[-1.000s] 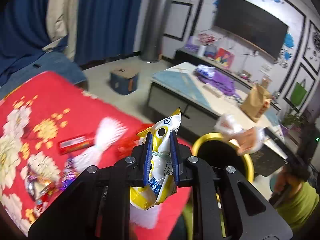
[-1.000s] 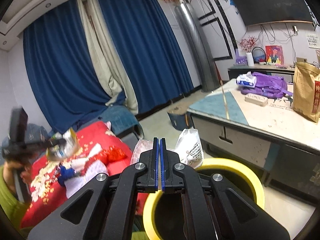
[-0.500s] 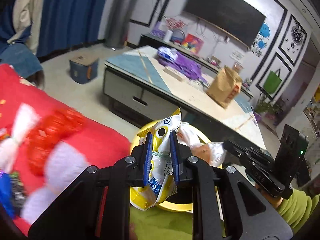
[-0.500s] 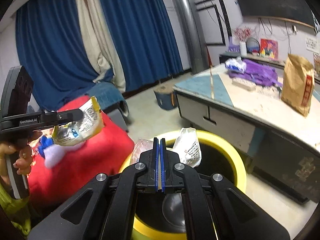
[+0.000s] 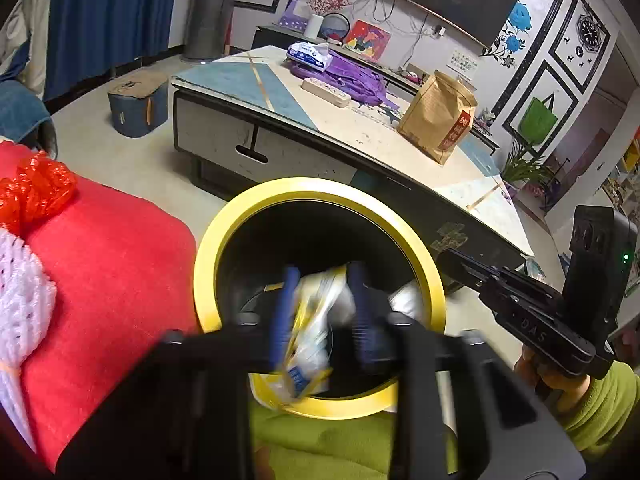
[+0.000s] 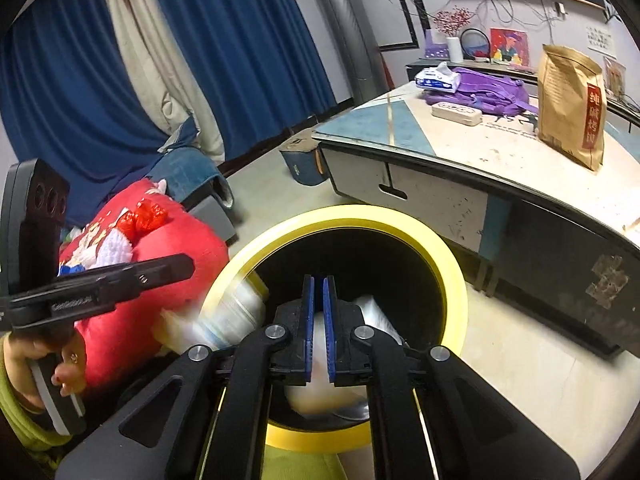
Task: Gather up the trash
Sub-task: 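Open the left tool to drop the snack bag into the bin, then move both tools back over the trash on the bedspread, then grasp the blue glove with the left tool while the right tool grasps the white mesh sleeve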
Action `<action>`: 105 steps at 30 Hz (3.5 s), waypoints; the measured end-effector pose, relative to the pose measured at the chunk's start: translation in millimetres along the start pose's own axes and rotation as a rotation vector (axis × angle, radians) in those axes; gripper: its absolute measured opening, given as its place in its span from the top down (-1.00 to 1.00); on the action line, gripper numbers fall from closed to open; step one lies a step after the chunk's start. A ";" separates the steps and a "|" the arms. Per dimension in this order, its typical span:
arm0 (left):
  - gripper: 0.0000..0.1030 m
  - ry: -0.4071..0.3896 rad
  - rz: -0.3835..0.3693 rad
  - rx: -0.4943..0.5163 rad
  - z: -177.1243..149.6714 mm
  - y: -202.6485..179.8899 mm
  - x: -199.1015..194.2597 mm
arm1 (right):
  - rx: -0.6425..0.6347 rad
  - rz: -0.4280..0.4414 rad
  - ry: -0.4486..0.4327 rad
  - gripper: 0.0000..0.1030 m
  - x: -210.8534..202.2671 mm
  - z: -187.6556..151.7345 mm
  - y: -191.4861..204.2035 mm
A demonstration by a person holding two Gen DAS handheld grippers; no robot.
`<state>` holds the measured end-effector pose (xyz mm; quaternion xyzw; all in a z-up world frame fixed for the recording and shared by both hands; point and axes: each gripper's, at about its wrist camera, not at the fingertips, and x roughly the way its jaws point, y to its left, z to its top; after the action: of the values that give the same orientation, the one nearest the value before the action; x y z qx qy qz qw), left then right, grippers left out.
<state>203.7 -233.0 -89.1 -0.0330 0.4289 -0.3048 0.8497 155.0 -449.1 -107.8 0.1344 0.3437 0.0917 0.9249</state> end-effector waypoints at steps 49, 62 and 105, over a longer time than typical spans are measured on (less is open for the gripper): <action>-0.79 -0.422 0.480 -0.182 -53.8 115.2 -224.4 | -0.361 0.265 -0.077 -0.55 -24.5 25.8 239.7; -0.79 -0.393 0.534 -0.293 -81.3 164.9 -247.0 | -0.359 0.296 0.010 -0.62 26.0 23.1 288.1; 0.45 -0.194 0.313 -0.424 -104.7 204.3 -195.1 | -0.165 0.369 0.221 0.53 92.4 6.7 249.8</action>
<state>138.2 61.0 -81.7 -0.1723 0.3996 -0.0690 0.8977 209.2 -189.5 -81.6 0.1080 0.4040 0.3010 0.8570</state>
